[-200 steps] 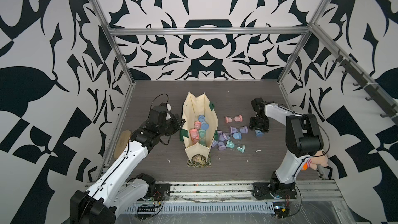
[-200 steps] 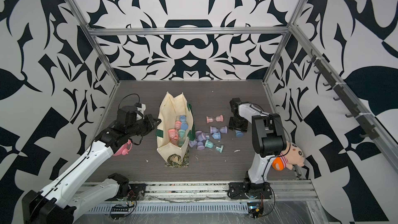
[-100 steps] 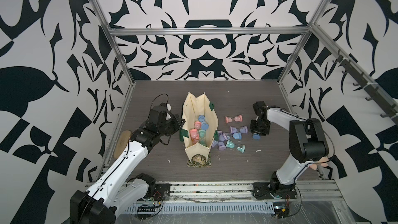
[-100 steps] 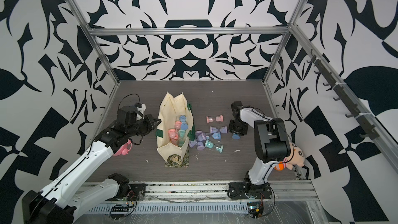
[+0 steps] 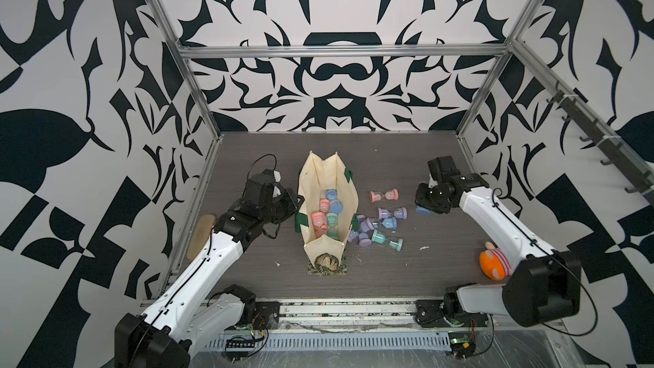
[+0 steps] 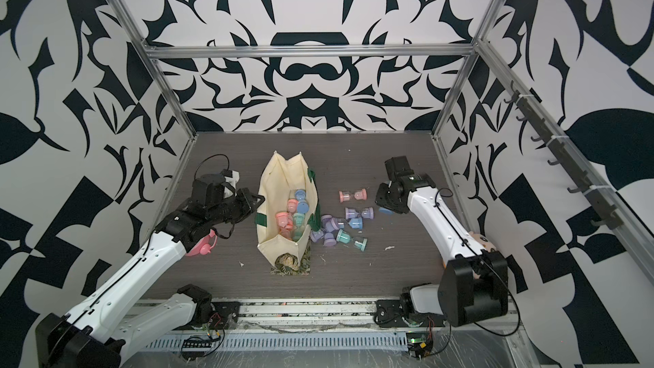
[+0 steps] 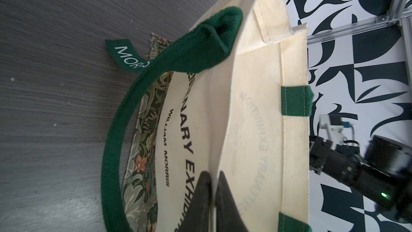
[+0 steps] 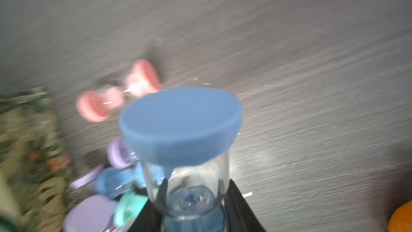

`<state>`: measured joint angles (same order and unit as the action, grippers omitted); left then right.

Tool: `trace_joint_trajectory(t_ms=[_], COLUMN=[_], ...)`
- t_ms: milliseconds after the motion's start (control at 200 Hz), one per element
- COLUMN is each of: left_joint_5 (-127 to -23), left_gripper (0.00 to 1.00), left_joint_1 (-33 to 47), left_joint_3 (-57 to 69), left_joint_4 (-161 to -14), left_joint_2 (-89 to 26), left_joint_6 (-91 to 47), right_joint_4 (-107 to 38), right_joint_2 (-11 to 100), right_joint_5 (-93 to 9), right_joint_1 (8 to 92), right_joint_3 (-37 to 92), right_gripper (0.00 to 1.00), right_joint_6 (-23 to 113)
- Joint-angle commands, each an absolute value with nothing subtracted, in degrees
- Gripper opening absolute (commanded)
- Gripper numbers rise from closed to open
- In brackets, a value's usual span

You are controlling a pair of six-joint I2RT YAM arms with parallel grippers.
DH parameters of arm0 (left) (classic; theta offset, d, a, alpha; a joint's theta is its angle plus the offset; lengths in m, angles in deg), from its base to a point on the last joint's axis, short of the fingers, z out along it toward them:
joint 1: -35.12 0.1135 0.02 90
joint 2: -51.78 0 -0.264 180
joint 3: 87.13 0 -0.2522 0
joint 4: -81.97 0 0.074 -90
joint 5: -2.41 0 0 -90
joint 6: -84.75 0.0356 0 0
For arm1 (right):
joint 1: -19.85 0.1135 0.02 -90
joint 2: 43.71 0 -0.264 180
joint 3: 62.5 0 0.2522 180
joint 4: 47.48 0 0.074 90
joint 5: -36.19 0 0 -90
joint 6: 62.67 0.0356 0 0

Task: Put the hourglass into the canvas bag
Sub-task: Pick up the hourglass from the center of the board, then place the hourglass in the canvas bag.

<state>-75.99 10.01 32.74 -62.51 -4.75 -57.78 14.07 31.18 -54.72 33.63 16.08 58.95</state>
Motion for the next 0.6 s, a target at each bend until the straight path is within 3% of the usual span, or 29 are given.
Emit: trace_joint_trajectory(t_ms=[0,300,600], left_joint_5=[-76.1,-76.2,-76.3], left_gripper=[0.14,0.12,0.04], left_joint_1=[9.8,9.9,9.8], left_joint_3=[31.5,32.0,31.4], left_joint_4=[-60.8,-60.6,-60.1], left_joint_2=[-3.8,-3.5,-3.4], left_joint_6=[-57.2,-57.7,-57.5], right_joint_4=[18.6,23.4,24.1], right_joint_2=[28.6,38.2,51.2], right_joint_5=[-58.7,-71.4,-72.4], right_joint_1=[42.0,69.1,79.9], right_joint_3=[25.2,46.8,57.6], right_gripper=[0.0,0.0,0.0], right_joint_6=[63.1,67.8,68.4])
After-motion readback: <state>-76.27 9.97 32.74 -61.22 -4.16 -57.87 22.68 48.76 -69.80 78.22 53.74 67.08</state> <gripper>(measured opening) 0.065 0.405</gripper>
